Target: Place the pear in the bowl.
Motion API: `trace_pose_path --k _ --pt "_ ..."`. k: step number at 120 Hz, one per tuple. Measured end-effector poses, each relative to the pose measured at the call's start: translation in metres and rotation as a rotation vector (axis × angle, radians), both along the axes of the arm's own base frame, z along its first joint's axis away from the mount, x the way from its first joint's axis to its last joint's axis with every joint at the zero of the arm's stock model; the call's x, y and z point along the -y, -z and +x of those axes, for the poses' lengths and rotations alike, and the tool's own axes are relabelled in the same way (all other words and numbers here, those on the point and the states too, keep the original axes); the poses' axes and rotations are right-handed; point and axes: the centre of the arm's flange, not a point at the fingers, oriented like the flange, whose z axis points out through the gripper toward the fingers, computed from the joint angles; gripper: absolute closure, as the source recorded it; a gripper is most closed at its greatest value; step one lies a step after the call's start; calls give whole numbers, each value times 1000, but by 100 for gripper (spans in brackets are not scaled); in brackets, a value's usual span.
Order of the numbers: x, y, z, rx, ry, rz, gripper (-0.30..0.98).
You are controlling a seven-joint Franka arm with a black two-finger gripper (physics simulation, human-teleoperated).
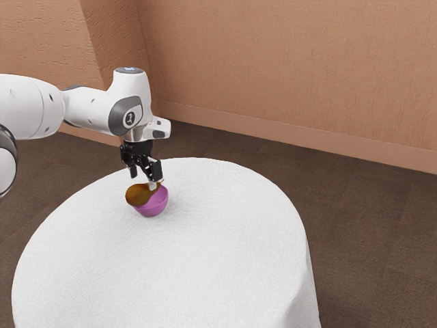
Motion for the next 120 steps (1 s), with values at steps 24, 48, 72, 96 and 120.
trace_pose_path --k 24,48,72,96,120 --pt "8 -29 -1 33 30 0 2" --pt "60 -157 -33 139 111 -7 1" --pt "92 -209 -76 112 147 -51 0" --pt "91 -207 -84 63 137 -67 0" --pt "82 -233 -87 84 109 -64 0"
